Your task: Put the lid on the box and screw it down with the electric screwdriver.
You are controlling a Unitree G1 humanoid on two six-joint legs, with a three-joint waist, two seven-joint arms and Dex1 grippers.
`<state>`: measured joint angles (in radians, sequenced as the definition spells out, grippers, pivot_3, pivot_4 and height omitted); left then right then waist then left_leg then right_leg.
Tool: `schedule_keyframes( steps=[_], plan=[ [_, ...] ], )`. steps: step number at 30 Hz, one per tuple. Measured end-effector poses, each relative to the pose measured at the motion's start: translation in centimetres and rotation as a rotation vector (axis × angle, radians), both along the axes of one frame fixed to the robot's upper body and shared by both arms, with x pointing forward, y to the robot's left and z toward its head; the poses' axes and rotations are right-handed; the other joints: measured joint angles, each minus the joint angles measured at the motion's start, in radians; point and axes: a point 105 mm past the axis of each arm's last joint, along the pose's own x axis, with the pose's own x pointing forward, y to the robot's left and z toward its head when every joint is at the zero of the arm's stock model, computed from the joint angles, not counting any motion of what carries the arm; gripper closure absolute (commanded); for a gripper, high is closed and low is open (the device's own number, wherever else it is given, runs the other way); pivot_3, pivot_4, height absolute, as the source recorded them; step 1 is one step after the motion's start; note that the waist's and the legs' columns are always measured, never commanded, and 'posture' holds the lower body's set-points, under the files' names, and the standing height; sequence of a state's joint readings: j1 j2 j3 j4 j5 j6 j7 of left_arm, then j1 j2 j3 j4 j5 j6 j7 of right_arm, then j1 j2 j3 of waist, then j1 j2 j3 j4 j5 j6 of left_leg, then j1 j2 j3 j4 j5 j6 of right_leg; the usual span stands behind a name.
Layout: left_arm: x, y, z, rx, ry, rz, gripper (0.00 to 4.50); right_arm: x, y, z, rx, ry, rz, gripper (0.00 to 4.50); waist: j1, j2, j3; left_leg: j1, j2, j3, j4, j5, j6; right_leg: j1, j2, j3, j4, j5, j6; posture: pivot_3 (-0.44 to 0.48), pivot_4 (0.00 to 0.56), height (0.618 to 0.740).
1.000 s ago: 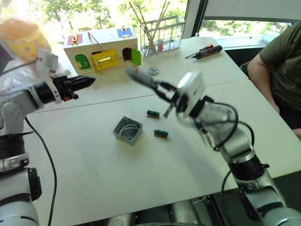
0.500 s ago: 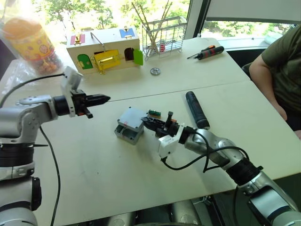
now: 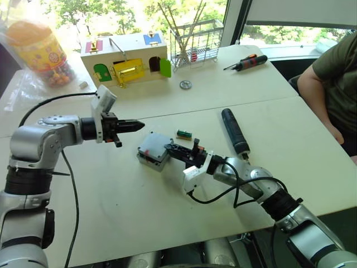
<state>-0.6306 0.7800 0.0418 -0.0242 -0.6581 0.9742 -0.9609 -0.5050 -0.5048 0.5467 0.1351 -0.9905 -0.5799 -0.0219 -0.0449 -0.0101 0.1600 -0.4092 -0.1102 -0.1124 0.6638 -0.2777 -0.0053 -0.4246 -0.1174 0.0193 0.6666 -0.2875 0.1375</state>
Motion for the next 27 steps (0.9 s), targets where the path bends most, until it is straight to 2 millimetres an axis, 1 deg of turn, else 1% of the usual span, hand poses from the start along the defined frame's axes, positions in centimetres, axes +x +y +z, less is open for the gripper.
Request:
schedule_keyframes(
  steps=[13,15,20,27],
  plan=[
    [-0.3,-0.8,-0.3,0.019,0.001,-0.027,4.49,0.2,0.2,-0.3,-0.001,-0.018,0.003,4.41,0.0,0.0,0.0,0.0,0.0,0.0,0.0,0.0,0.0,0.0,0.0,0.0,0.0,0.0,0.0,0.0,0.15,0.74],
    [-0.5,-1.0,-0.8,0.038,0.006,-0.04,4.49,0.1,0.2,-0.3,-0.002,-0.018,0.004,4.41,0.0,0.0,0.0,0.0,0.0,0.0,0.0,0.0,0.0,0.0,0.0,0.0,0.0,0.0,0.0,0.0,0.15,0.74],
    [-0.7,-1.4,-2.5,0.083,0.04,-0.061,4.49,-0.2,0.3,-0.5,0.005,-0.011,0.008,4.41,0.001,0.0,0.0,0.0,0.0,0.0,0.0,0.0,0.0,0.0,0.0,0.0,0.0,0.0,0.0,0.0,0.15,0.74],
    [-0.7,-1.4,-2.8,0.108,0.024,-0.076,4.49,-0.5,0.3,-0.7,0.008,-0.006,0.008,4.41,0.001,0.0,0.0,0.0,0.0,0.0,0.0,0.0,0.0,0.0,0.0,0.0,0.0,0.0,0.0,0.0,0.15,0.74]
  ],
)
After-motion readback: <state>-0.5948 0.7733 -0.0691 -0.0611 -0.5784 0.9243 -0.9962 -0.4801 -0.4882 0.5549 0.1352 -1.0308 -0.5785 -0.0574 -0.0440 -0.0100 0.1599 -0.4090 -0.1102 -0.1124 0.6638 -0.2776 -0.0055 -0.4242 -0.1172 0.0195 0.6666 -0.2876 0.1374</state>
